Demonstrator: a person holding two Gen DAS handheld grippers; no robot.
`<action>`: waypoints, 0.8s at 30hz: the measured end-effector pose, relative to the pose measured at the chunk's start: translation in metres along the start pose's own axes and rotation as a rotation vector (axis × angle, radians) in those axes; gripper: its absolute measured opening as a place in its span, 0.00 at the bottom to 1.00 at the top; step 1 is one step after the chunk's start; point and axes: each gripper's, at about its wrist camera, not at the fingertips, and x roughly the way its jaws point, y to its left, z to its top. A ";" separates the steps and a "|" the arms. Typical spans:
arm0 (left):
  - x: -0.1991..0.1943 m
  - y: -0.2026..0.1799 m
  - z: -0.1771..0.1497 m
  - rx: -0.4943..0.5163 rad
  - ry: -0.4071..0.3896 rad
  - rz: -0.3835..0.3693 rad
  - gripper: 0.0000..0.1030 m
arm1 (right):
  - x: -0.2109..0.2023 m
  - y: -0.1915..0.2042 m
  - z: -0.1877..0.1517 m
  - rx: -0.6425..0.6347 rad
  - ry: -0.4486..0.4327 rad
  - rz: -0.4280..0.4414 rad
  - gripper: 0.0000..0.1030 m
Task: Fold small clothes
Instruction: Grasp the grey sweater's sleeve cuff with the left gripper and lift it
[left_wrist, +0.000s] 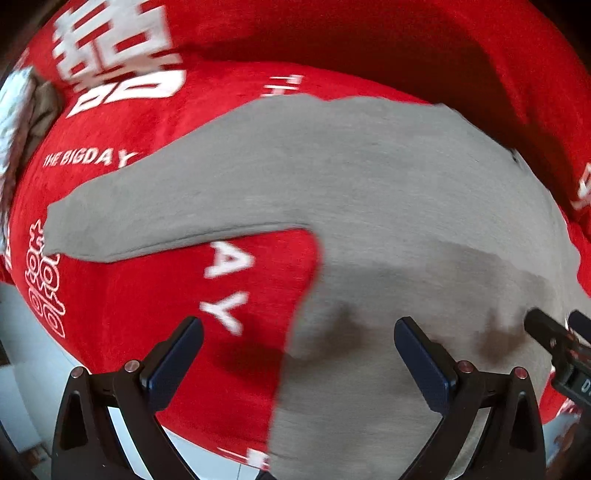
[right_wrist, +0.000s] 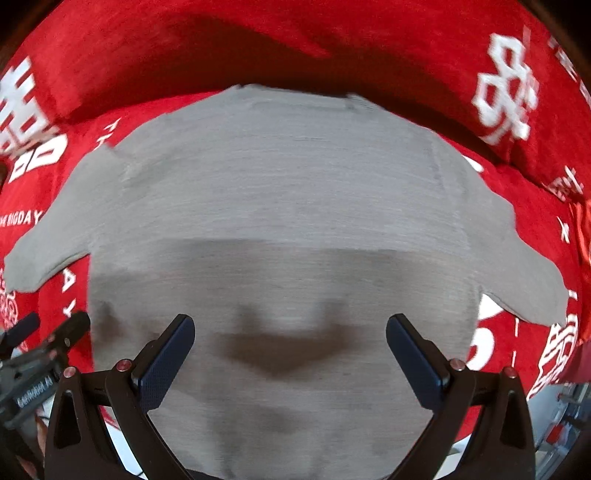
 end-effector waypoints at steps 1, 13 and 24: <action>0.001 0.010 0.001 -0.017 -0.007 0.002 1.00 | 0.001 0.008 0.000 -0.016 0.006 0.006 1.00; 0.056 0.221 -0.014 -0.538 -0.118 -0.223 1.00 | 0.010 0.086 -0.006 -0.165 0.056 0.050 1.00; 0.096 0.258 0.005 -0.749 -0.211 -0.518 1.00 | 0.007 0.104 -0.003 -0.183 0.055 0.038 1.00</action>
